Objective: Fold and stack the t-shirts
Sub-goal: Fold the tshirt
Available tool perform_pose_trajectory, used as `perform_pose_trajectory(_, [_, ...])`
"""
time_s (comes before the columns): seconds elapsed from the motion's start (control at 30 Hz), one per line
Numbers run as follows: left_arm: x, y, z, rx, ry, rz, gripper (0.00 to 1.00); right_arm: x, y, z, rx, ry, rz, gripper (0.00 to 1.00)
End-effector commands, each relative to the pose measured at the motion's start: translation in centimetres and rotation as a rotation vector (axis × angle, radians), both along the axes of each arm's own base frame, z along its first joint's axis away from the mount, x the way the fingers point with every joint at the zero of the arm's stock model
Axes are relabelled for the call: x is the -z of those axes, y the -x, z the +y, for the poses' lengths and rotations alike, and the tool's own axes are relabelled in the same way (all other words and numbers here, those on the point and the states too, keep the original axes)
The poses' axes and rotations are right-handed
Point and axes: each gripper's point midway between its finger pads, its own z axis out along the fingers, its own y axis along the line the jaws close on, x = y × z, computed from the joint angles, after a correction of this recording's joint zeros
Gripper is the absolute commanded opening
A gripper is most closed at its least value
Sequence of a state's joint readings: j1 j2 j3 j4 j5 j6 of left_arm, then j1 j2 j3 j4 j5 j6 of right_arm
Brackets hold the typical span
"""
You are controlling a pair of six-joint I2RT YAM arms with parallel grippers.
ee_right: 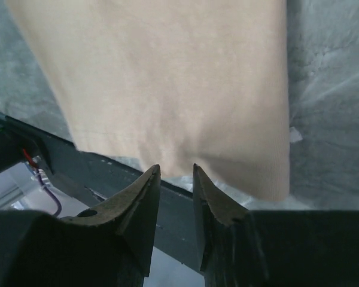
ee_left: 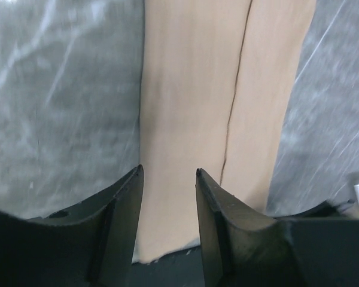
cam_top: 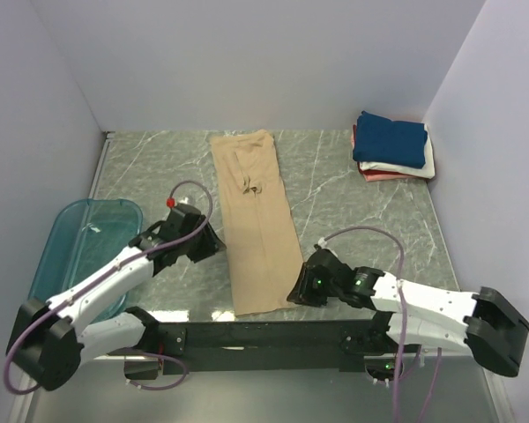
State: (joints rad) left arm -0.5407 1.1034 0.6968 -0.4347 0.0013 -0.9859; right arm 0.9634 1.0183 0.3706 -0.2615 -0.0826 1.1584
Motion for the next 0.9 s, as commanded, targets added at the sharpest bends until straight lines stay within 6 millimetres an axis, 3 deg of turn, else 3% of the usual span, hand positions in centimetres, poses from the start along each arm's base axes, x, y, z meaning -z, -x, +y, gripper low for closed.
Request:
perform_pose_trajectory(0.0, [1.6,3.8,0.4,0.044,-0.025,0.067,0.45,-3.1,-1.5,-1.2,0.002,0.044,-0.106,0.36])
perform_pose_trajectory(0.17, [4.3,8.6,-1.0,0.106,-0.011,0.160,0.47,-3.3,-2.8,-4.1,0.018,0.127,-0.147,0.37])
perform_pose_trajectory(0.2, [5.1,9.4,-1.0,0.111,-0.015,0.180,0.47,-2.6,-3.4,-5.3,0.025,0.155,-0.144,0.38])
perform_pose_trajectory(0.33, [6.3,11.9,-2.3,0.157,-0.001,0.216,0.49,-0.6,-3.2,-7.1,-0.019,0.159,-0.057,0.39])
perform_pose_trajectory(0.53, [6.8,13.6,-4.3,0.221,0.040,0.213,0.51,0.4,-2.4,-7.1,-0.071,0.152,-0.045,0.40])
perform_pose_trajectory(0.63, [7.5,14.7,-4.5,0.234,0.012,0.254,0.51,0.9,-2.1,-7.2,-0.078,0.154,-0.037,0.40])
perform_pose_trajectory(0.87, [8.8,15.2,-4.3,0.206,-0.048,0.263,0.48,1.8,-1.4,-7.0,-0.095,0.134,-0.003,0.40])
